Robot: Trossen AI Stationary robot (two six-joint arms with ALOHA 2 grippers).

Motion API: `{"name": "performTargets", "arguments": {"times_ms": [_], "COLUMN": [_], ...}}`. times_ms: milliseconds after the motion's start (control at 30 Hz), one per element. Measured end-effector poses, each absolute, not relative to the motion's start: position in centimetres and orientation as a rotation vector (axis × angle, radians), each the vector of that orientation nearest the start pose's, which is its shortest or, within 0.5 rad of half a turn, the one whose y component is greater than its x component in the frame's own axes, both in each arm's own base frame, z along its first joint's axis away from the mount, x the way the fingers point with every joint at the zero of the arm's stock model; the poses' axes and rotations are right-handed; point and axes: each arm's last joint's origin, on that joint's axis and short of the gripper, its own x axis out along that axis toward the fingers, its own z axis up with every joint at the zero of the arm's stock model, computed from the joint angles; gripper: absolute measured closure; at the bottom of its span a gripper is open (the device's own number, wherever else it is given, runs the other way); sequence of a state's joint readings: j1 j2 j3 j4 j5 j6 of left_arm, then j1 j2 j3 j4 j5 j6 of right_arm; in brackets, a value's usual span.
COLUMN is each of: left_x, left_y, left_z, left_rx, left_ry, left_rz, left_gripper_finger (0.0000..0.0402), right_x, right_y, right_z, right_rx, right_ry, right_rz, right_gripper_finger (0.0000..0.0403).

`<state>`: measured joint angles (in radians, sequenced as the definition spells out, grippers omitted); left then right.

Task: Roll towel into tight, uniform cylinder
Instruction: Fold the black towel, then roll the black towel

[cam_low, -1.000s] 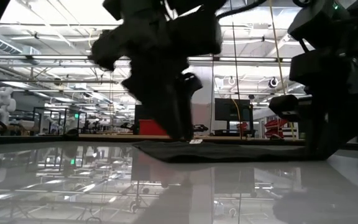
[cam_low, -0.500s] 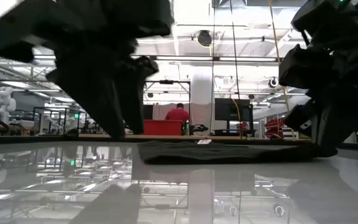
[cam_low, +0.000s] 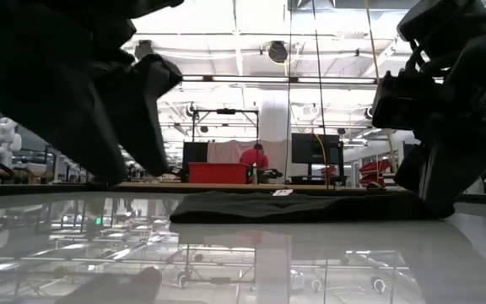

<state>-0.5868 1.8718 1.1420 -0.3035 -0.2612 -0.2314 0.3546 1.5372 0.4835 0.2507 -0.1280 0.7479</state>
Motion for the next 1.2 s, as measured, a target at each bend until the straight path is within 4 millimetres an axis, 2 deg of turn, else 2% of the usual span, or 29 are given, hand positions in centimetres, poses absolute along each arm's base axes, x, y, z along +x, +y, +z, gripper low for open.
{"name": "performTargets", "arguments": {"times_ms": [200, 367, 600, 733, 967, 1200], "left_x": [31.4, 31.8, 32.1, 32.3, 32.7, 32.8], "left_y": [-19.3, -18.7, -18.6, -18.2, -17.8, -17.6], "left_z": [14.7, 12.9, 12.3, 12.3, 12.2, 12.2], "left_rx": [0.22, 0.189, 0.155, 0.121, 0.106, -0.003], "left_ry": [0.884, 0.947, 0.963, 0.969, 0.97, 0.972], "left_rz": [-0.108, -0.11, -0.094, -0.088, -0.082, -0.038], "left_gripper_finger": [0.021, 0.021, 0.0216, 0.026, 0.0385, 0.0398], "right_x": [23.6, 23.7, 23.7, 23.7, 23.7, 23.6], "right_y": [9.0, 9.0, 9.0, 9.0, 9.0, 9.1], "right_z": [11.6, 11.7, 11.7, 11.7, 11.7, 11.7], "right_rx": [0.63, 0.647, 0.658, 0.658, 0.659, 0.682], "right_ry": [0.913, 0.907, 0.908, 0.908, 0.909, 0.933], "right_rz": [0.122, 0.117, 0.111, 0.111, 0.114, 0.154], "right_gripper_finger": [0.0402, 0.0402, 0.0402, 0.0402, 0.0402, 0.0402]}}
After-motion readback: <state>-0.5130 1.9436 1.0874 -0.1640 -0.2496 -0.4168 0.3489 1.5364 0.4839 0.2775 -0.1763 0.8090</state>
